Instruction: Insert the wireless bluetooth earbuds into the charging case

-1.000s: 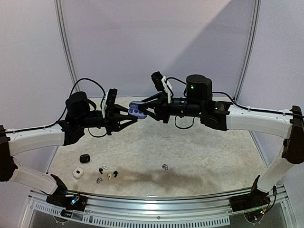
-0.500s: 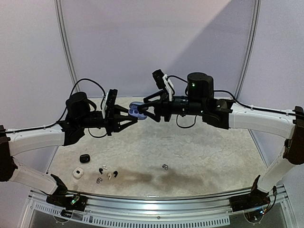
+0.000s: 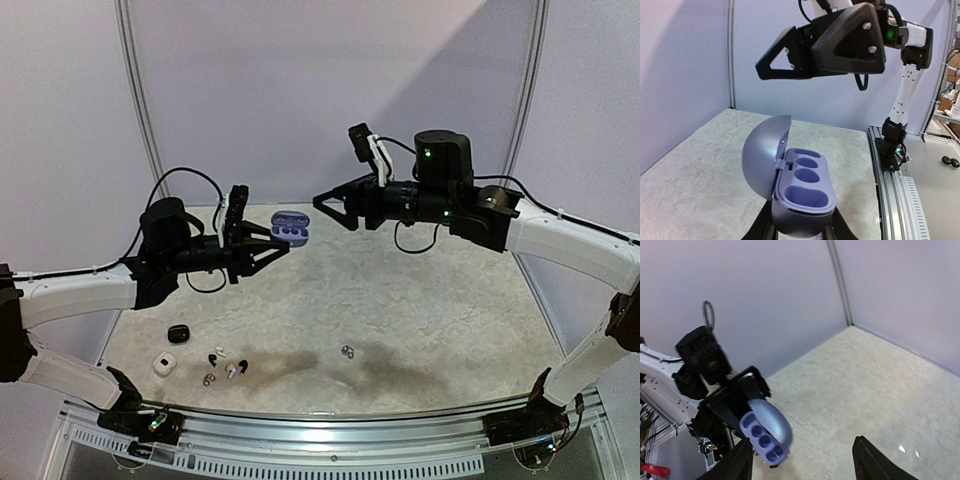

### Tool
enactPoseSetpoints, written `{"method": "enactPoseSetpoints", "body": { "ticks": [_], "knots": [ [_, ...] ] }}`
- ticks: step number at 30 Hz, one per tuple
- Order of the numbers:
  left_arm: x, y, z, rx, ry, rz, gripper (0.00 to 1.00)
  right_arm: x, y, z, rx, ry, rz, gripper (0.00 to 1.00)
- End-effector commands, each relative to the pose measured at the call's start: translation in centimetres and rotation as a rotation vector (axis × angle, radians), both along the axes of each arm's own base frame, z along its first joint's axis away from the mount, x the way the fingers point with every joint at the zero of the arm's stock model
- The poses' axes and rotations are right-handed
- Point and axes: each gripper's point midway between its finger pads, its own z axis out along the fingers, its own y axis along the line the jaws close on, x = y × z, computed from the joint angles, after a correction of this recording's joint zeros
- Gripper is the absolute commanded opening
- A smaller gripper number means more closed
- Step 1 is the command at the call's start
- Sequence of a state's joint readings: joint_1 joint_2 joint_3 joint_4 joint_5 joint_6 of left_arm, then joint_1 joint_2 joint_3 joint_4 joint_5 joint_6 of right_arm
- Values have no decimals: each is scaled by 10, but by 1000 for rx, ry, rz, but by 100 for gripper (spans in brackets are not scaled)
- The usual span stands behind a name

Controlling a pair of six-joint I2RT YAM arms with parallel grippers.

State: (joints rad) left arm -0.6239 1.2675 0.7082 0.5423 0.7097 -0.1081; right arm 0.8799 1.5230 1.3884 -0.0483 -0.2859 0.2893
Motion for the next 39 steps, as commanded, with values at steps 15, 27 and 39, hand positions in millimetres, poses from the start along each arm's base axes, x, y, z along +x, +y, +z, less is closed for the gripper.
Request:
{"method": "enactPoseSetpoints", "body": {
  "ticks": [15,27,39],
  "knots": [
    [0,11,-4,-4,-17,88,0,-16,-47,-276,-666,620,-171,35],
    [-3,12,-5,-1,-35,80,0,-47,-49,-333,-777,634,-55,30],
    [-23,9,-9,7,-100,-30,0,-53,-51,-334,-769,632,-25,27]
  ]
}}
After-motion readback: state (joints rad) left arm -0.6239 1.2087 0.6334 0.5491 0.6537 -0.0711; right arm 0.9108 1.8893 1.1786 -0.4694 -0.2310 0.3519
